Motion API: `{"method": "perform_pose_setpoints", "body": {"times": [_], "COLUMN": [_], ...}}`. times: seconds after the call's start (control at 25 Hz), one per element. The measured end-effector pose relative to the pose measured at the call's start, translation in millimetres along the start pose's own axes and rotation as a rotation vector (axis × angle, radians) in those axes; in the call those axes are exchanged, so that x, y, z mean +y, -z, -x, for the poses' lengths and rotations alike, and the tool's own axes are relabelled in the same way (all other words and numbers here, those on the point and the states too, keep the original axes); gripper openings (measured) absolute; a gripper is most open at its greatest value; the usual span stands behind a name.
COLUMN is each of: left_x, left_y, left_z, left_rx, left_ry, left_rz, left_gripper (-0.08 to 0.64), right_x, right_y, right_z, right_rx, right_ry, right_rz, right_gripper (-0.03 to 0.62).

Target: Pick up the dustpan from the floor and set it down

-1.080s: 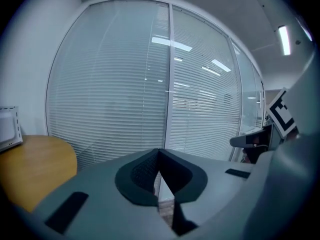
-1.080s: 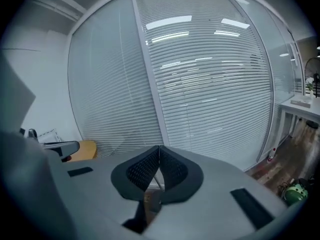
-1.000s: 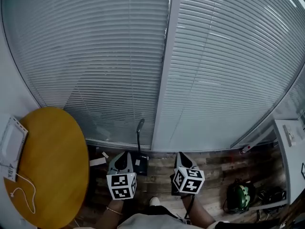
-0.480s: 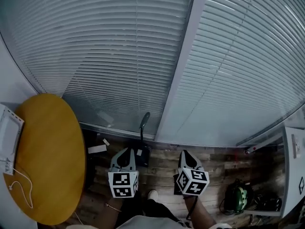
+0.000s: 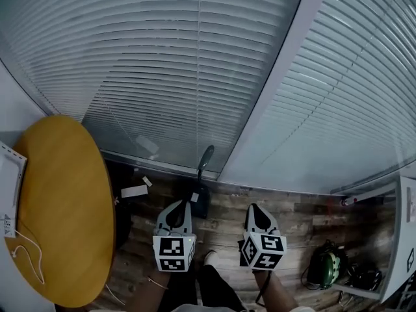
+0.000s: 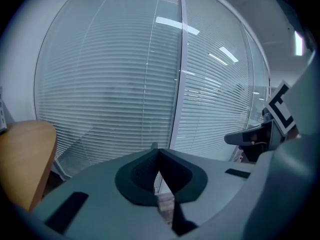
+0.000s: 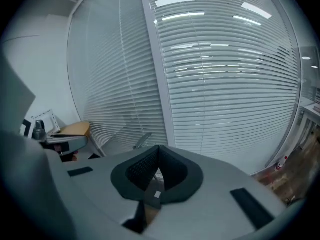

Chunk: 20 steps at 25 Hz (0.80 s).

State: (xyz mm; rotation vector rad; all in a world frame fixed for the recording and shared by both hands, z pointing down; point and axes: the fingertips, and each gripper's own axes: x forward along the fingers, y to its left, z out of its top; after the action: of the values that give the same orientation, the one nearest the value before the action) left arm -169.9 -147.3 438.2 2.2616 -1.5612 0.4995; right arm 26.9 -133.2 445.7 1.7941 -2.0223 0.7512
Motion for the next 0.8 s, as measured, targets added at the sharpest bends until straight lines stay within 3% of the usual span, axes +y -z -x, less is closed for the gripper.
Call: {"method": "perform_pose_setpoints", "body": {"times": [0.24,0.44,0.8], "left_x": [4,7,21], "left_y": [24,67,142], "left_z": [-20,-34,-61], "left_rx": [0.042,0.081,0.132], "left_ry": [0.018,0.026,0.023], "left_rz": [-0.014,0.001,0.012], "left_gripper": [0.017,0.017,0.017], "right_x": [3,0,-4], "right_y": [23,48,128], "right_z": [-21,-31,-60], "right_rx": [0.044,0.052,0.13], "right_ry": [-0.006,0.005,0.063], "right_rz": [-0.01,-0.042,-0.081], "right_gripper": [0.032,0.032,0.032]}}
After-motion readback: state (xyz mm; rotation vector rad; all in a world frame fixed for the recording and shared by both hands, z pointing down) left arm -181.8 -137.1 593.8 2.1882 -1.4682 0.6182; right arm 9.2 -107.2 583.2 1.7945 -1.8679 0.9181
